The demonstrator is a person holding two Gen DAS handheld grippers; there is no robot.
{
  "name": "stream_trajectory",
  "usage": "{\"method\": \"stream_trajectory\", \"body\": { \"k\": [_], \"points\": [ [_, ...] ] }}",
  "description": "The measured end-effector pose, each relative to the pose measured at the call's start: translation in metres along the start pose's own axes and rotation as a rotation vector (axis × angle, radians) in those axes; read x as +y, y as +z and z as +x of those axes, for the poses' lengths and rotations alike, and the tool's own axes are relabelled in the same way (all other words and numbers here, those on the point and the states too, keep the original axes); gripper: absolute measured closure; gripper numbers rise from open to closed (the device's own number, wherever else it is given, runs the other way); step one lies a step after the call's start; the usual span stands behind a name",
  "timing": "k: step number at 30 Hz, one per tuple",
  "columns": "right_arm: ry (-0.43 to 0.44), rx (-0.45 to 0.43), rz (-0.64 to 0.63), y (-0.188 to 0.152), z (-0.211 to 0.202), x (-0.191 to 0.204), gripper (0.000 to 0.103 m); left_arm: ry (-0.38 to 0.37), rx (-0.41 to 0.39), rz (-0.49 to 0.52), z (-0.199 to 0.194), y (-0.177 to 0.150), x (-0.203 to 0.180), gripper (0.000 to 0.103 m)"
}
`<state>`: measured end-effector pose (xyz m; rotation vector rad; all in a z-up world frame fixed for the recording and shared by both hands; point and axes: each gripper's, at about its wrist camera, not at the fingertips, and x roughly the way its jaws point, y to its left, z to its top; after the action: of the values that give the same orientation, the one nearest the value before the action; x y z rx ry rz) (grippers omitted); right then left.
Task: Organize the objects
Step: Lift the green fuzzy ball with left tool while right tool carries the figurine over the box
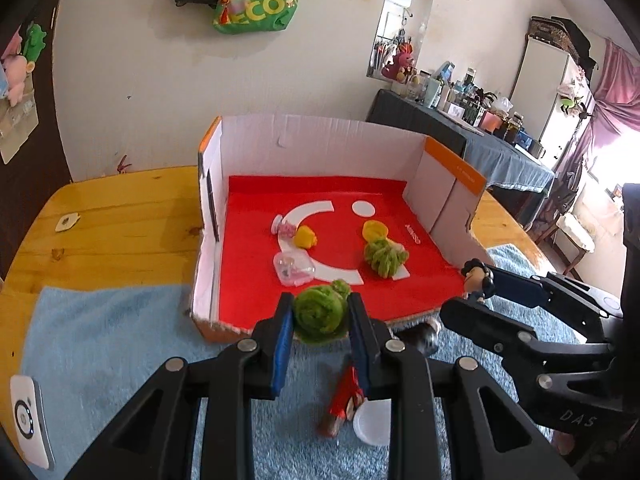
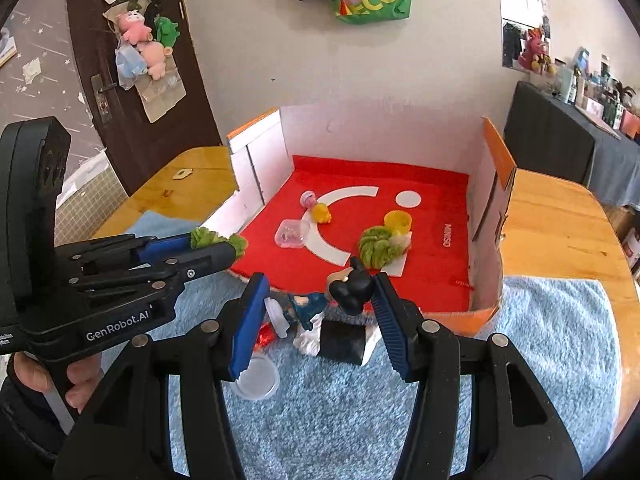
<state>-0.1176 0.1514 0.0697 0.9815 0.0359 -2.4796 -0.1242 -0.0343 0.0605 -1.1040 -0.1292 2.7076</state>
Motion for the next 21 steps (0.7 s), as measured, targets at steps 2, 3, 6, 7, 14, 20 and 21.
{"method": "stream_trajectory", "body": {
  "k": [2, 3, 6, 7, 14, 20, 21],
  "points": [
    [-0.002, 0.0, 0.002, 0.004, 0.002, -0.002, 0.052, -0.001, -0.002, 0.004, 0.002, 0.005, -0.001, 0.075],
    [-0.004, 0.001, 0.003, 0.005, 0.004, -0.004, 0.052, -0.001, -0.003, 0.007, 0.003, 0.009, -0.001, 0.075],
    [-0.008, 0.006, 0.008, 0.009, 0.008, -0.007, 0.052, -0.002, -0.002, 0.009, 0.008, 0.016, -0.001, 0.075],
    [-0.01, 0.01, 0.009, 0.011, 0.01, -0.009, 0.052, -0.003, 0.0, 0.01, 0.01, 0.018, -0.001, 0.075],
    [-0.024, 0.036, 0.018, 0.017, 0.024, -0.018, 0.052, -0.01, 0.022, 0.005, 0.025, 0.027, 0.002, 0.075],
    [-0.05, 0.09, 0.029, 0.015, 0.041, -0.027, 0.052, -0.001, 0.059, -0.001, 0.043, 0.028, 0.005, 0.075],
    [-0.054, 0.102, 0.033, 0.015, 0.044, -0.028, 0.052, 0.002, 0.068, -0.002, 0.046, 0.027, 0.006, 0.075]
  ]
}}
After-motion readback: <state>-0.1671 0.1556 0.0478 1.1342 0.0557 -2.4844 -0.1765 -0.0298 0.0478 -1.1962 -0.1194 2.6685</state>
